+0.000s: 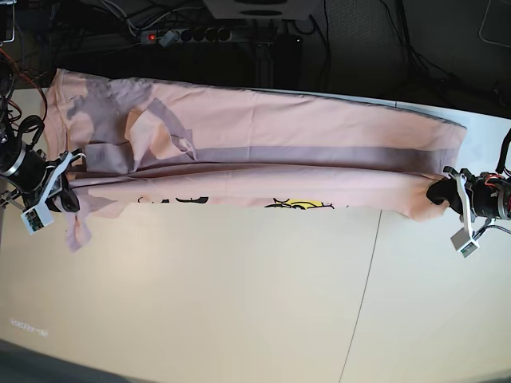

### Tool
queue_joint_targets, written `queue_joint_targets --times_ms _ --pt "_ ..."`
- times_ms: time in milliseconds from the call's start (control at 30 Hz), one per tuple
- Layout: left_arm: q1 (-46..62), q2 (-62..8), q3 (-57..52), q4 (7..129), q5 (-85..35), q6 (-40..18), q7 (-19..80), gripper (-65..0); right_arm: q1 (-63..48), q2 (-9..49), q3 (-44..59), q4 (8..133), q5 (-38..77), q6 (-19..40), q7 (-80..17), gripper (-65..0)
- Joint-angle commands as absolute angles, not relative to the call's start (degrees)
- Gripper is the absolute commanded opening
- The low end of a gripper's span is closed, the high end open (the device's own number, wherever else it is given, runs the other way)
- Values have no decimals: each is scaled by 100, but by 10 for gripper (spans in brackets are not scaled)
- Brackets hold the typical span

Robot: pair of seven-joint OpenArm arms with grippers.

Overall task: Fold the T-shirt properly
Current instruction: 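Regrasp the hem with the right gripper and pull it flat toward the left gripper, then grasp the folded shirt end with the right gripper and tuck it inward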

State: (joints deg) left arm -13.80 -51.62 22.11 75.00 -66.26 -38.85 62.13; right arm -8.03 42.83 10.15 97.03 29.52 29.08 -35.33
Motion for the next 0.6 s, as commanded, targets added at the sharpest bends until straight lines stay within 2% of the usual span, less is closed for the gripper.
queue_joint_targets --times_ms 0,333,567 --pt "-1463 -5323 2141 7561 -6665 -4000 6167 -650 -794 4434 1098 9865 2891 3371 -3378 -650" --pt "-1378 -5321 2141 7561 -6663 -4000 6169 -650 -1970 4508 1098 11227 1780 3363 -2661 -650" --pt "-1378 -5319 2141 7561 -6707 -4000 6173 -650 -2366 4506 1098 11469 1500 3326 -2615 -650"
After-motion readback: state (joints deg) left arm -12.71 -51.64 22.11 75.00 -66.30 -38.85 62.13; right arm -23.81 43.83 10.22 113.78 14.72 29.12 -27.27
